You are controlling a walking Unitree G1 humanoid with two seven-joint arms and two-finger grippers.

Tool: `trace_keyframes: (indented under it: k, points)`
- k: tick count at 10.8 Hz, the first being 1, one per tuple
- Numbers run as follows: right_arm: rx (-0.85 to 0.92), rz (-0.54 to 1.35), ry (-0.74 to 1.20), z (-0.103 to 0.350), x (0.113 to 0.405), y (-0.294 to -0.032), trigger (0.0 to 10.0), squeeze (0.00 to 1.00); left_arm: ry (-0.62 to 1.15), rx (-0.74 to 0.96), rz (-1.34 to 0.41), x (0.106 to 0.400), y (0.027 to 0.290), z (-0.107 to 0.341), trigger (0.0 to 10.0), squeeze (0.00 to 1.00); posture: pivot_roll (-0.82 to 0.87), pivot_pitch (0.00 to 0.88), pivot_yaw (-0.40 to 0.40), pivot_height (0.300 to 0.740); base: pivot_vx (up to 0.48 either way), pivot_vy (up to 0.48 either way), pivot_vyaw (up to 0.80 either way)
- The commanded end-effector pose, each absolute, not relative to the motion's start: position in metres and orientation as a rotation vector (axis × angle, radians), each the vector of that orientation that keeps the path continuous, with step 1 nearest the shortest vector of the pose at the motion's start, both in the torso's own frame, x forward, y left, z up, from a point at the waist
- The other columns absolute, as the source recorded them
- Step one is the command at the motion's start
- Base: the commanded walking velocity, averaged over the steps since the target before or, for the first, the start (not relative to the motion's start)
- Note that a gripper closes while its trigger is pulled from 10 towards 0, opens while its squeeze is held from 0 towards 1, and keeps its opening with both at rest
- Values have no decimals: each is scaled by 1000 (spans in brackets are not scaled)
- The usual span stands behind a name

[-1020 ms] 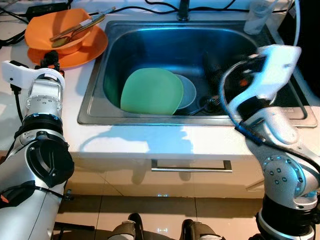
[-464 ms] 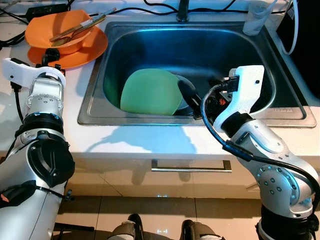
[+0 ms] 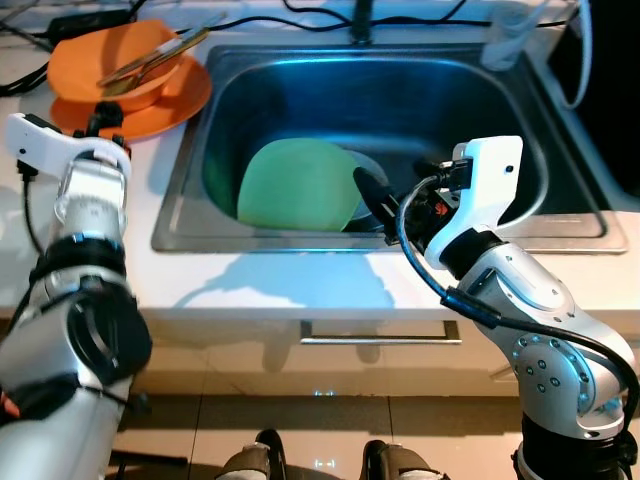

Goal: Kitchen organization

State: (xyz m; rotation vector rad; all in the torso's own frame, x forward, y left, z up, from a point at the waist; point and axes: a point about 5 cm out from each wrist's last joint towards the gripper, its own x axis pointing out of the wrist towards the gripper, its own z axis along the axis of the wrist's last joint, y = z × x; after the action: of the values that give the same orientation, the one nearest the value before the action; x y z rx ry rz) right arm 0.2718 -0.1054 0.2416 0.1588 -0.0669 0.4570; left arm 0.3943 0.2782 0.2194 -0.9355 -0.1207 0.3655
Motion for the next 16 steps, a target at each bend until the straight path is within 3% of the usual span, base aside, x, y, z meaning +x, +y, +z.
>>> trace_keyframes:
  k: [1, 7, 9, 10, 16]
  points:
    - [161, 467, -67, 239, 270, -105, 10000, 0, 281, -948, 463, 374, 255, 124, 10000, 1000, -282, 235, -22, 740, 0, 0, 0]
    - [175, 515, -76, 238, 276, -99, 10000, 0, 174, -672, 487, 345, 259, 127, 10000, 1000, -239, 215, -33, 740, 0, 0, 0]
    - [179, 514, -79, 238, 278, -100, 10000, 0, 185, -673, 495, 339, 253, 124, 10000, 1000, -236, 210, -40, 740, 0, 0, 0]
    - [182, 522, -78, 237, 278, -100, 10000, 0, 190, -685, 493, 340, 249, 124, 10000, 455, -233, 210, -41, 740, 0, 0, 0]
    - [182, 522, -78, 237, 278, -100, 10000, 0, 190, -685, 493, 340, 249, 124, 10000, 455, -233, 210, -41, 740, 0, 0, 0]
